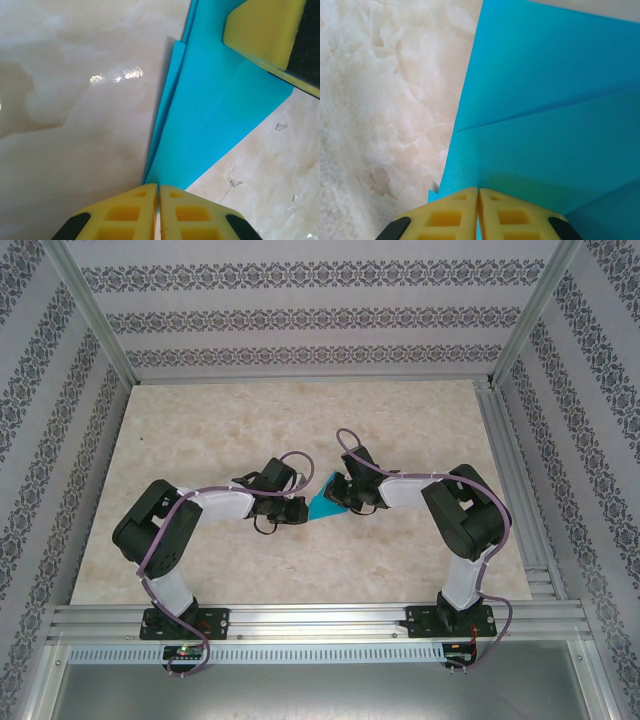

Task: Fold a paper plane with a square sheet of paper (pick it up from the middle)

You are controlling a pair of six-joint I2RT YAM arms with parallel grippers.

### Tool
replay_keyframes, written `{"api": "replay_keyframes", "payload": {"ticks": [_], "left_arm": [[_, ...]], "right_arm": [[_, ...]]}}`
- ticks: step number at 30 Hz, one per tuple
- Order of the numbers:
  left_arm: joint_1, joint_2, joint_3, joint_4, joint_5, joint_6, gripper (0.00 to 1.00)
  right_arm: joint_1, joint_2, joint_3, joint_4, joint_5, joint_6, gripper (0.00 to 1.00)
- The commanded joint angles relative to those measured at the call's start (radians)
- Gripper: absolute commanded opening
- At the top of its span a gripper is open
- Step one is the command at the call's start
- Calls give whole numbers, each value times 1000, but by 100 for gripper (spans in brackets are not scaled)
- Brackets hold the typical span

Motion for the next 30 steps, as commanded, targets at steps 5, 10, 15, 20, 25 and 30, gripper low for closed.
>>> {"api": "replay_keyframes", "payload": {"ticks": [5, 10, 15, 20, 25, 30], "left_arm": [[9, -24, -42, -134, -52, 43, 12], [11, -27, -45, -148, -57, 56, 12], [11, -11, -45, -151, -65, 51, 12], [17, -79, -27, -2, 60, -7, 12], [17, -97, 8, 134, 68, -66, 12], [16, -5, 50, 143, 58, -63, 12]], "right_arm": [[-7, 76, -33, -133, 70, 3, 11], [-5, 81, -34, -129, 70, 3, 11], [-4, 81, -36, -127, 69, 3, 11], [-4, 79, -37, -126, 69, 2, 11], [-5, 80, -40, -115, 67, 9, 11], [-3, 81, -31, -114, 64, 6, 11]]}}
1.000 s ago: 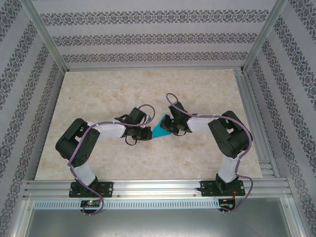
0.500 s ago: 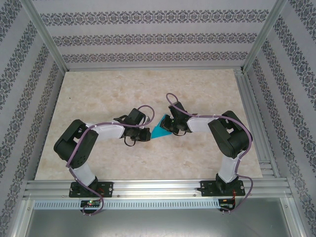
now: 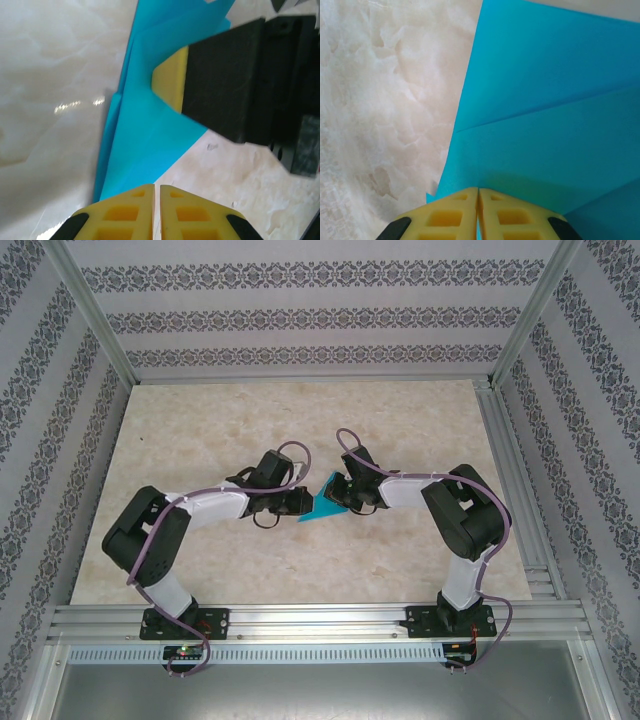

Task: Fold a paper plane with a square sheet of paper (pick it up from the middle)

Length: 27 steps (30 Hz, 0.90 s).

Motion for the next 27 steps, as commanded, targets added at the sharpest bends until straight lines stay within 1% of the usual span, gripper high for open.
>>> {"api": "replay_keyframes", "payload": {"ticks": [1, 7, 13, 18, 21, 27], "left_arm": [[10, 70, 40, 58, 12, -21, 12], [10, 151, 75, 73, 23, -19, 11], [9, 205, 96, 13, 6, 6, 9], [9, 206, 77, -41, -19, 34, 6], [8, 208, 65, -55, -10, 50, 6], [8, 206, 56, -69, -18, 67, 4]], "right_arm": [[-3, 79, -30, -117, 63, 4, 11], [-3, 72, -29, -116, 58, 2, 11], [-10, 45, -30, -78, 29, -17, 12], [-23, -47, -35, -16, -21, -70, 12], [-20, -81, -22, 21, -83, -99, 13], [3, -63, 8, 5, -96, -119, 11]]}}
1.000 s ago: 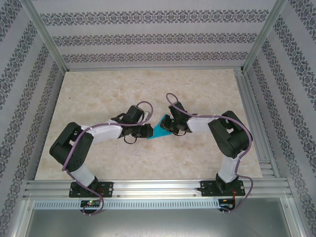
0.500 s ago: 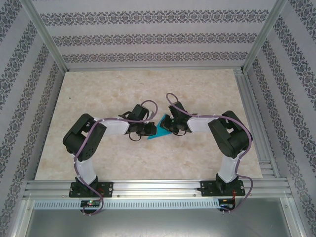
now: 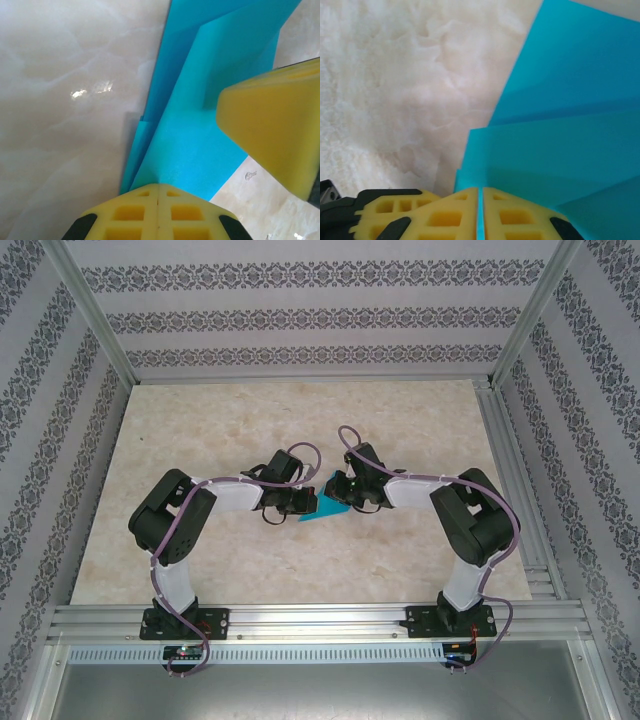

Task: Fold a paper plane with a square sheet of paper (pick it up from the middle)

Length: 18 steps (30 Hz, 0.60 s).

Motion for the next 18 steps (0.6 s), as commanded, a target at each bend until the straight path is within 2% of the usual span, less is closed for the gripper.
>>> {"api": "replay_keyframes", "payload": {"ticks": [1, 10, 18], "left_arm": [[4, 36, -23, -71, -33, 34, 4], [4, 36, -25, -94, -46, 38, 4], [4, 37, -38, -157, -65, 76, 4]], "right_arm": [[16, 11, 18, 3, -29, -26, 11], [6, 85, -5, 48, -51, -24, 8], [-70, 94, -26, 62, -57, -105, 8]]}}
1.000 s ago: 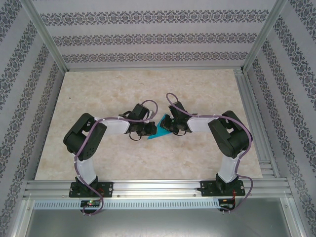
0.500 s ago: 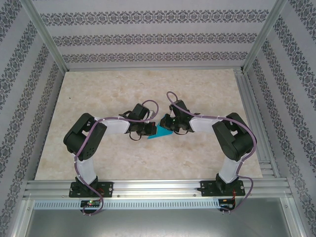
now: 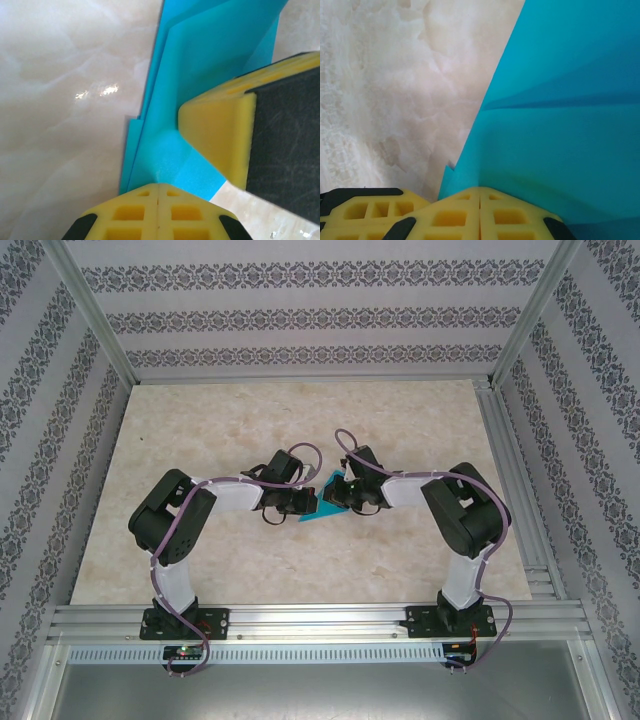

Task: Fold a paper plane with a square sheet of paper (pick it up from the middle)

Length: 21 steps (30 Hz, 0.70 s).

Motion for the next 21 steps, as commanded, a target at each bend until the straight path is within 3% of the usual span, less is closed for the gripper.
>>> {"api": "replay_keyframes", "payload": {"ticks": [1, 21], "left_arm": [[4, 36, -41, -154, -63, 47, 4], [4, 44, -49, -164, -61, 51, 4]], "right_arm": [[-54, 27, -18, 14, 25, -66, 8], [-266, 71, 7, 31, 17, -125, 8]]}}
